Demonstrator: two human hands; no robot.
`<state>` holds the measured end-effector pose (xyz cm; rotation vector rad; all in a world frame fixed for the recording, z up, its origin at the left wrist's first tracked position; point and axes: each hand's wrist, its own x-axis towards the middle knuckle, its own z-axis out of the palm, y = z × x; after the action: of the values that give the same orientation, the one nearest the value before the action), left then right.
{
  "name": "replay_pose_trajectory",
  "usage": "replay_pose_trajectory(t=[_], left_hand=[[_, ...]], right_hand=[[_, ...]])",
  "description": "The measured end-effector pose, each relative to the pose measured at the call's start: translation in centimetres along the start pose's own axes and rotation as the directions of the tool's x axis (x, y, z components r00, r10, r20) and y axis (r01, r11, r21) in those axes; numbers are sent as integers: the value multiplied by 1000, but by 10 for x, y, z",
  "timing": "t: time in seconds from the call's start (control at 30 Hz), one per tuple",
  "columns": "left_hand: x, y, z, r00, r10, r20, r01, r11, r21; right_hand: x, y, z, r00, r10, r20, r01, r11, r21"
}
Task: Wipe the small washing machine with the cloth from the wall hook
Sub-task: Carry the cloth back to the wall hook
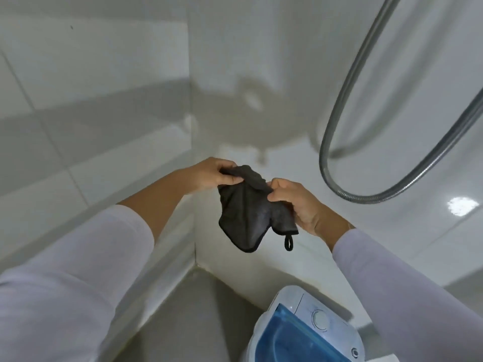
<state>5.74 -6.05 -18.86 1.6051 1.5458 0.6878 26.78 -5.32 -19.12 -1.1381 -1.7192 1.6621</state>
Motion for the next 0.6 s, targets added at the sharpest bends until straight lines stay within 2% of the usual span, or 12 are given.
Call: replay_pose_trajectory(t=[0.17,0.33,0.6], left_hand=[[-24,87,-79,998,44,55,-45,999,18],[-35,164,-139,986,103,131,-122,981,148],[-25,206,-210,993,95,71,-110,965,240]], right_hand=[[-7,-96,8,997,0,-79,-7,995,-99],[-7,-187,16,983,-162,-92,136,962,-238],[8,-260,7,874,-368,-318,220,882,-416]])
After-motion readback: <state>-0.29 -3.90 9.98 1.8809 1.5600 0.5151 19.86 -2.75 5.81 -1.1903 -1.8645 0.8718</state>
